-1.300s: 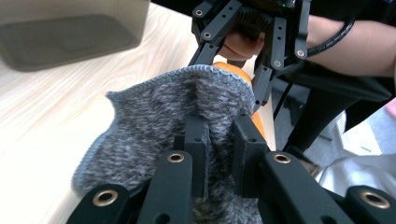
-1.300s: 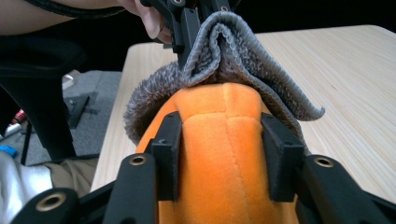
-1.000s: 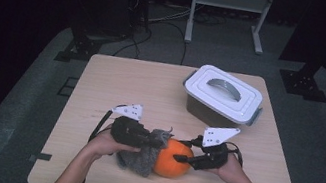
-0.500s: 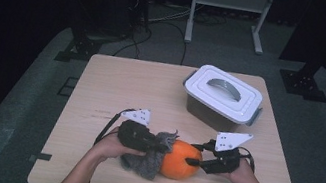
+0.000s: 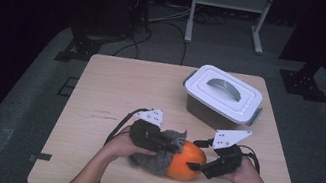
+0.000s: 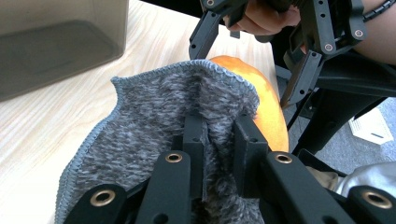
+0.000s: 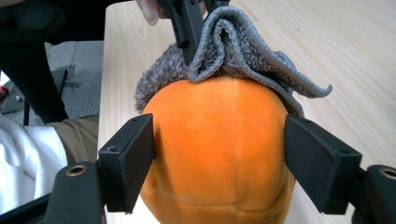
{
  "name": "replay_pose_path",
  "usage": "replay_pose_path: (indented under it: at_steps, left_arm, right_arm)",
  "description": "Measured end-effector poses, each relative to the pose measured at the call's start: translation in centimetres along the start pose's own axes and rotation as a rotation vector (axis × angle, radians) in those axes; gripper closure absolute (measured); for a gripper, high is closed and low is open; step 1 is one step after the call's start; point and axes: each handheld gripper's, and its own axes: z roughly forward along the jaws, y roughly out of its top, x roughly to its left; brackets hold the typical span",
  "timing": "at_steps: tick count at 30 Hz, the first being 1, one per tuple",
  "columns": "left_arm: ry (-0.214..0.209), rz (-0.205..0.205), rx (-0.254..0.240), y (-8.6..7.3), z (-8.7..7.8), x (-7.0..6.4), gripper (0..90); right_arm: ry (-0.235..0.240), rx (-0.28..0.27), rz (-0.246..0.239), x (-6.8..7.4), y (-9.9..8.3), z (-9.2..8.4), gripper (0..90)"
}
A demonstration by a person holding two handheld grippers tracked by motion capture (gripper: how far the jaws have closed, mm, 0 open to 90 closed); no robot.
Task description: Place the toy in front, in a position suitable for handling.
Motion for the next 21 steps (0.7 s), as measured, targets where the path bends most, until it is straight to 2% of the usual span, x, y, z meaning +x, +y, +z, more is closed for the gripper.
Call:
replay_pose_path:
  at_steps: [3,5,8,10,13,18,21]
  left_arm:
    - [-0.008,0.008,0.01,0.2,0.4,-0.2,77.5]
    - [-0.009,0.013,0.017,0.2,0.6,-0.2,77.5]
    - [-0.016,0.007,0.013,-0.1,0.5,-0.2,77.5]
    - [-0.02,0.004,0.012,-0.4,0.4,-0.1,77.5]
    - [-0.014,-0.012,0.012,-1.1,0.1,0.1,77.5]
    - [0.001,-0.054,0.025,-2.6,-0.5,0.8,77.4]
    - [0.004,-0.068,0.031,-3.2,-0.8,1.3,77.3]
  right_arm:
    - [-0.011,0.01,0.011,0.0,-0.4,0.3,26.6]
    - [-0.014,0.021,-0.004,-0.2,-0.8,0.4,32.7]
    - [0.001,0.007,-0.027,-0.7,-1.5,0.3,43.2]
    - [0.015,-0.007,-0.032,-0.9,-1.9,0.3,46.5]
    - [0.027,-0.025,-0.029,-1.3,-2.6,0.1,48.0]
    - [0.036,-0.055,0.007,-2.0,-3.7,-0.4,48.6]
    - [0.045,-0.062,0.005,-2.1,-4.0,-0.5,48.5]
